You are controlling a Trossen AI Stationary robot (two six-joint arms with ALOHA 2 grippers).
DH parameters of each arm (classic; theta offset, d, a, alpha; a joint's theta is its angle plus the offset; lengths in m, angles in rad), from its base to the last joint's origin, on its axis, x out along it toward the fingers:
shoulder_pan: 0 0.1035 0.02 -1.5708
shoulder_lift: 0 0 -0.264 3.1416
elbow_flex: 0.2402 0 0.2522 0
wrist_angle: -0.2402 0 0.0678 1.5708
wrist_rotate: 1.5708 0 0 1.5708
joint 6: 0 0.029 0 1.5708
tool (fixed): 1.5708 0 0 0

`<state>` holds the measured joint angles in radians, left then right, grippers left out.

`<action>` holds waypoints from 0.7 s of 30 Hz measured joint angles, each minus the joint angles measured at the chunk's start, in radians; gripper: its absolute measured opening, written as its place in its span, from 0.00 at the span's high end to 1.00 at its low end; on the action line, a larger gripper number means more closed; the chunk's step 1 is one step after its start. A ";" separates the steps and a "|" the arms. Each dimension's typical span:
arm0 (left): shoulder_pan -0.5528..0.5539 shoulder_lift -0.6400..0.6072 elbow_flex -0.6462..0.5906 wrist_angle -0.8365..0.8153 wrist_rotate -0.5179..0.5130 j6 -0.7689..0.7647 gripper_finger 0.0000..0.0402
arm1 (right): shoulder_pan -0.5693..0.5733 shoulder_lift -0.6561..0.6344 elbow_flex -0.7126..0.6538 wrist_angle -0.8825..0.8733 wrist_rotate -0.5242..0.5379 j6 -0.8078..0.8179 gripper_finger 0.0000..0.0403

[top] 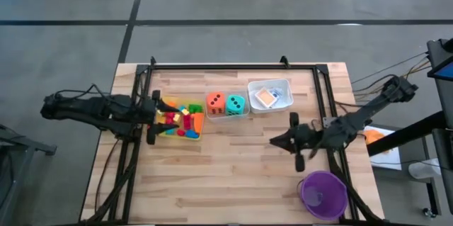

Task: Pick & Place Toys
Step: Return to Home Position

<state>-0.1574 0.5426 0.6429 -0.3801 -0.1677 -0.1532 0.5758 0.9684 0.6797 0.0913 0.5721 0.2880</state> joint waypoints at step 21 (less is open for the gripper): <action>-0.004 -0.174 -0.537 0.518 0.003 -0.082 0.32 | -0.120 -0.275 -0.468 0.478 -0.492 -0.118 0.93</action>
<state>-0.1612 0.3683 0.1063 0.1382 -0.1646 -0.2354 0.4555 0.6937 0.2121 0.5688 0.0800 0.1697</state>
